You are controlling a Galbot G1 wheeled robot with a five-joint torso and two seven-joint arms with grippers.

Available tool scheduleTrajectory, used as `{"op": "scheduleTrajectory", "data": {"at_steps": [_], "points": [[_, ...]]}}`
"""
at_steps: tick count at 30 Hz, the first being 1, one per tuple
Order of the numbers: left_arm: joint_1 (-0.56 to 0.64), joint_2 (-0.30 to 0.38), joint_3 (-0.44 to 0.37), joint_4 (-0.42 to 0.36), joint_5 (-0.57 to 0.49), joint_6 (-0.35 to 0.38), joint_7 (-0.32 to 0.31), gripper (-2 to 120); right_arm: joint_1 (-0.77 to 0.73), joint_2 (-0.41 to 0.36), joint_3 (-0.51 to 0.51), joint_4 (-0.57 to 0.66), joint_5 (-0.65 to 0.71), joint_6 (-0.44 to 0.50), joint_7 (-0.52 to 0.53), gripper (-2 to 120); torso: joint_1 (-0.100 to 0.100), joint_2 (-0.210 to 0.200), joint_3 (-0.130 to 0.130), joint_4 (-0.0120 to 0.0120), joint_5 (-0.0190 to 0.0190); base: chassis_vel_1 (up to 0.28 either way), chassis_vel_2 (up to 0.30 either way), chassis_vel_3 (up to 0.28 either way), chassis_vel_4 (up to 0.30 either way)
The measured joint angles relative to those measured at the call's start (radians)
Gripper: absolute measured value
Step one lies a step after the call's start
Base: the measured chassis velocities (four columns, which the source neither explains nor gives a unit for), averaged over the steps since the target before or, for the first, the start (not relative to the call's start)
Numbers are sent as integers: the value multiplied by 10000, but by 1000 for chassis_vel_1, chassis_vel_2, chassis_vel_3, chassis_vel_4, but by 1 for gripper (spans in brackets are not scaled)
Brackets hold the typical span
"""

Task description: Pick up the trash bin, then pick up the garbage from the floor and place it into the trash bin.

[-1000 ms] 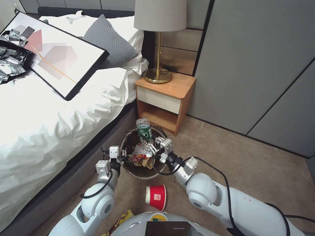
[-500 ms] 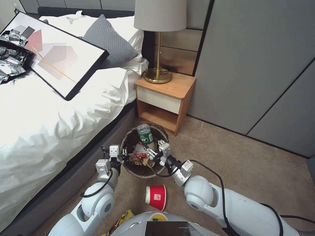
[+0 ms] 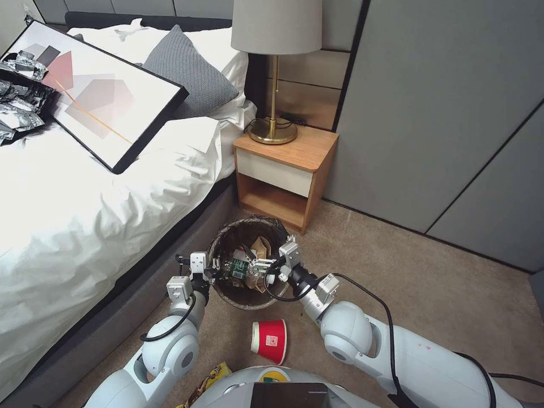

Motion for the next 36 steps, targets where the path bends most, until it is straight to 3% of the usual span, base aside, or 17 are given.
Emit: {"op": "scheduleTrajectory", "data": {"at_steps": [12, 19, 26, 36], "points": [[85, -32, 21, 19, 48, -13, 1, 0, -146, -107, 1089, 972, 357, -108, 269, 100, 0, 0, 0, 0, 0, 0, 0, 0, 0], [156, -82, -3, 10, 124, -48, 21, 0, -482, -322, 3020, 1818, 1082, -185, 672, 100, 0, 0, 0, 1, 1, 0, 0, 0, 0], [151, -128, -80, 9, 231, -60, -10, 0, -1990, -256, 5797, 2161, 981, -939, 902, 100, 0, 0, 1, -2, 1, 0, 0, 0, 0], [238, -196, -231, -23, 296, -64, -14, 0, -3394, 337, 7429, 2235, 360, -1525, 1048, 100, 0, 0, 0, 3, 1, 0, 0, 0, 0]]}}
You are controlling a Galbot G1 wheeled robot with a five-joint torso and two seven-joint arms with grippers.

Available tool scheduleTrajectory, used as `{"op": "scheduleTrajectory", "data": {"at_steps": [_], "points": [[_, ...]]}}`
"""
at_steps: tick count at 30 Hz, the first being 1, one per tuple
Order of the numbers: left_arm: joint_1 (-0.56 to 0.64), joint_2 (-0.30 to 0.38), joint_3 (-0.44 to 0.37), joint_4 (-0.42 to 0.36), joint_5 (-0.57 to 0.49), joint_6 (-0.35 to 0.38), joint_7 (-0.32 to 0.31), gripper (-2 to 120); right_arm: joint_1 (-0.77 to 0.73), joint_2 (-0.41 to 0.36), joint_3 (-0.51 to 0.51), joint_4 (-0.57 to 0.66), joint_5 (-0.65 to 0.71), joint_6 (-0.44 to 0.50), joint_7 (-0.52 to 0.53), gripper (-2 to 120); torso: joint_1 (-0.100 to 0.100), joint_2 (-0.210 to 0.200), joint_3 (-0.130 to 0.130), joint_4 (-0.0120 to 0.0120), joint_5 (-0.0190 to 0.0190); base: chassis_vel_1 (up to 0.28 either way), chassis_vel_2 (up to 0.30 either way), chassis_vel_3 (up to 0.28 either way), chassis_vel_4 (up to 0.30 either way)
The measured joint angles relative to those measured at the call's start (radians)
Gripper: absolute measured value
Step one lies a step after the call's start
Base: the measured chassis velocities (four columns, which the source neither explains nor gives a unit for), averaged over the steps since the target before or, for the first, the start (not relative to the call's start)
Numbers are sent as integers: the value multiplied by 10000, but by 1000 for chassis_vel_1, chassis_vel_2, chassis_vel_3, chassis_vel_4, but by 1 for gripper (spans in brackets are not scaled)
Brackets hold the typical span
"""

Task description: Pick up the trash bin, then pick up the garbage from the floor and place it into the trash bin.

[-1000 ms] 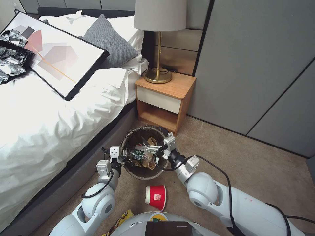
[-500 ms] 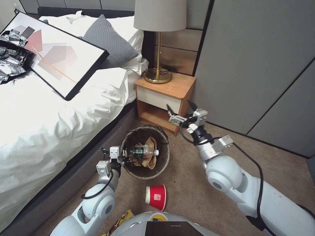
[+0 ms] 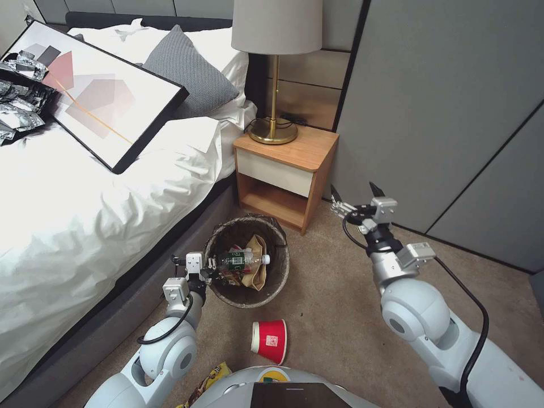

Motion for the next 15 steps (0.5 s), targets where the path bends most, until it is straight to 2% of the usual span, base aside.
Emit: {"op": "scheduleTrajectory", "data": {"at_steps": [4, 15], "points": [[6, -9, -66, 0, 49, 0, -10, 0, -1058, 444, 774, -174, -632, -92, -58, 100, 0, 0, 0, -3, -2, 0, 0, 0, 0], [8, -14, -83, 10, 69, -4, -20, 0, -1550, 649, 1019, -340, -911, -36, -135, 100, 0, 0, 0, -4, 1, 0, 0, 0, 0]]}}
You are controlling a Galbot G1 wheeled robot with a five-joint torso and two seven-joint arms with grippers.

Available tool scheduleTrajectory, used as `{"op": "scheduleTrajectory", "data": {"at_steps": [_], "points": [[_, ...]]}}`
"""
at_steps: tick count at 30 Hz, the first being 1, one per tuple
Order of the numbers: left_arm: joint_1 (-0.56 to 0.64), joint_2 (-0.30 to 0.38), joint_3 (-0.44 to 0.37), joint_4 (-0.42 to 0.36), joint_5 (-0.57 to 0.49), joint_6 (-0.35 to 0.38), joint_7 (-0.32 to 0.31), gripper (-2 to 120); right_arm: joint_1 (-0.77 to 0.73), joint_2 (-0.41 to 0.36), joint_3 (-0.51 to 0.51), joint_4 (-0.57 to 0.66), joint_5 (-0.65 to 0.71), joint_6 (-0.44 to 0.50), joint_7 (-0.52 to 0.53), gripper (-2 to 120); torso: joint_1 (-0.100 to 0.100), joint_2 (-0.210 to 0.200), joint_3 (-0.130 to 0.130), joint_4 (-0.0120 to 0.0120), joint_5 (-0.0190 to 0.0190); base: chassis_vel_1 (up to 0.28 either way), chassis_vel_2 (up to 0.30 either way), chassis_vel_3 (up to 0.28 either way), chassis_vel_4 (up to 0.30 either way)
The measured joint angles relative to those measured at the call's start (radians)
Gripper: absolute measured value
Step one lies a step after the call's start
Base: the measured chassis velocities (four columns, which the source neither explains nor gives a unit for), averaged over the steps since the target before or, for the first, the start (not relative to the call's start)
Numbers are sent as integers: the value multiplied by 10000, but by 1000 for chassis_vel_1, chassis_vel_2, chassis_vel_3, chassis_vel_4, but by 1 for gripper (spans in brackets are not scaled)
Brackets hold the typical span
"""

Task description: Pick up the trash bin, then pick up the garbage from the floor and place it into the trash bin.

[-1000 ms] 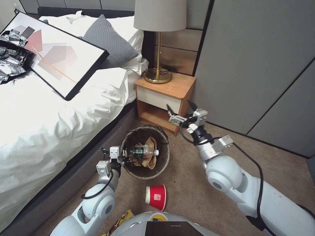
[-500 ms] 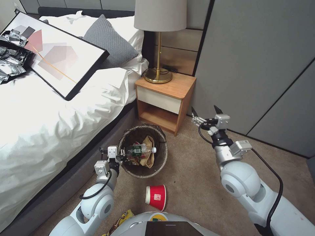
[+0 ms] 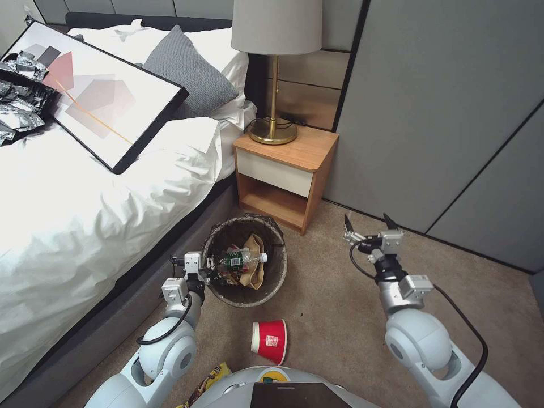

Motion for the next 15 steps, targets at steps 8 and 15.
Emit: {"op": "scheduleTrajectory", "data": {"at_steps": [8, 15], "points": [[21, -27, -15, 33, 76, -20, -7, 0, -610, 343, 261, -314, -539, 329, -150, 100, 0, 0, 0, -1, 0, 0, 0, 0, 0], [59, -73, -38, 23, 117, -42, -43, 0, -1451, 852, 390, -726, -1506, 812, -368, 100, 0, 1, 0, -2, -3, 0, 0, 0, 0]]}}
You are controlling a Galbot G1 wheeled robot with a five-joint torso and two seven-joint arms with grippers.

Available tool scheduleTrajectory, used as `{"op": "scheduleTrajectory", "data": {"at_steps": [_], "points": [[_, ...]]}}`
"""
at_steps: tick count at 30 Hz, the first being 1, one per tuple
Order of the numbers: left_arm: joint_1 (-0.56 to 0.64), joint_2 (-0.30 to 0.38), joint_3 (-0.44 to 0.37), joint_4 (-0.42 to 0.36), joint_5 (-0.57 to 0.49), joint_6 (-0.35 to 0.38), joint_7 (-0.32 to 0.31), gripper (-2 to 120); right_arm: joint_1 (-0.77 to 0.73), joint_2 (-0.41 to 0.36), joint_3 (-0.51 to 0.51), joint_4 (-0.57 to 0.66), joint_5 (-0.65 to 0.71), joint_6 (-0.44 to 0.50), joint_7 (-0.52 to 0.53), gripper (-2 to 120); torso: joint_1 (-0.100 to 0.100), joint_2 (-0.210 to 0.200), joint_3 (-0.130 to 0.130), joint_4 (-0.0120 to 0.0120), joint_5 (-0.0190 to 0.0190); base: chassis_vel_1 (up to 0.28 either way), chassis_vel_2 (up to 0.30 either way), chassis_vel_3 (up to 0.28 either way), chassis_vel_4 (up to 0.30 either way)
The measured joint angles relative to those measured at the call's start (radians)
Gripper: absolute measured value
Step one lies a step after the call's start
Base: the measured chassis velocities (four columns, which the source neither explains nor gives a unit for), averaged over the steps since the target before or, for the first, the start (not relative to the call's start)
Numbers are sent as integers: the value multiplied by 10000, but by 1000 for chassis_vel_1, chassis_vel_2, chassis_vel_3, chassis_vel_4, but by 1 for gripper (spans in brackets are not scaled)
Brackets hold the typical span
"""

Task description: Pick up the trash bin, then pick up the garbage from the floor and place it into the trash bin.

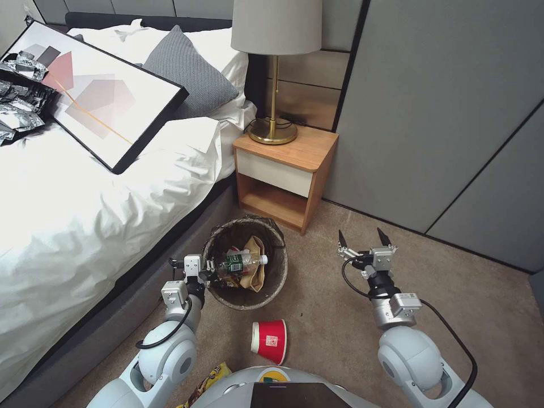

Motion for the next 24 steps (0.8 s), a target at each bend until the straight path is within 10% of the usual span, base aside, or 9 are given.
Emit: {"op": "scheduleTrajectory", "data": {"at_steps": [24], "points": [[322, -142, -4, -276, -8, -69, -80, 0, -231, 595, -814, -269, -730, 144, 24, 100, 1, 0, 0, 4, 0, 11, 11, 12, 12]]}}
